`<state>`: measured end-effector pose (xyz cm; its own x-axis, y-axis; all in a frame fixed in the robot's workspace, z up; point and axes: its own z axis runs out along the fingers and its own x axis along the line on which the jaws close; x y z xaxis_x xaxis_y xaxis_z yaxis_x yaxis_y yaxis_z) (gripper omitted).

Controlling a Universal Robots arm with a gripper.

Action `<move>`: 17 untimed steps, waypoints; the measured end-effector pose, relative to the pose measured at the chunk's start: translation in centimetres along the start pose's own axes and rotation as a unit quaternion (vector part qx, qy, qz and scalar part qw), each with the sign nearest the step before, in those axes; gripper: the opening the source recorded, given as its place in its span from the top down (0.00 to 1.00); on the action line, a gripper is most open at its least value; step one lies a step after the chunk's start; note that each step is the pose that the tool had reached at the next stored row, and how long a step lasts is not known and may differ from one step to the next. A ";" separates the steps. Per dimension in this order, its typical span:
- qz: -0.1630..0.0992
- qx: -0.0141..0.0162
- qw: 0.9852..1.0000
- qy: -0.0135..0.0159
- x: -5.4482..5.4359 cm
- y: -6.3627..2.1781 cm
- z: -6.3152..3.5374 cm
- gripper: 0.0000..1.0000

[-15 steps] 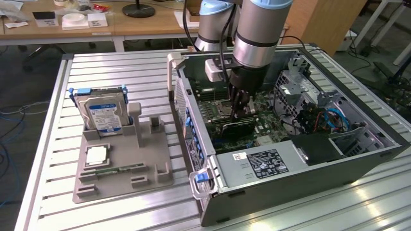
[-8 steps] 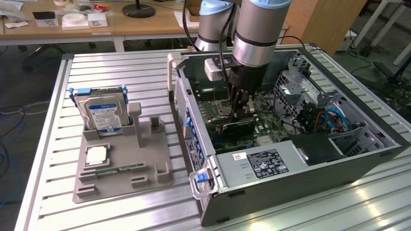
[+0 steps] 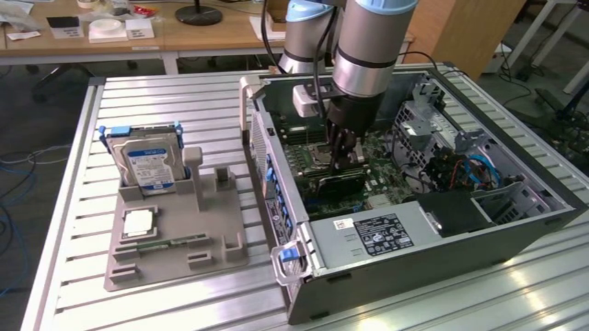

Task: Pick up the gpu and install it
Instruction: 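Press down on the gpu until it lock into place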

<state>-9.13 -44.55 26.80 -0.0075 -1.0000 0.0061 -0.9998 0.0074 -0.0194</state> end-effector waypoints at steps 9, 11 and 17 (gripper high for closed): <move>0.000 0.000 1.000 0.000 -0.1 0.02 0.29 0.89; 0.000 0.000 1.000 0.000 -0.1 0.02 0.29 0.89; 0.000 0.000 1.000 0.000 -0.1 0.03 0.47 0.89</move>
<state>-9.15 -44.43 26.34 -0.0075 -1.0000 0.0064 -0.9998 0.0074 -0.0193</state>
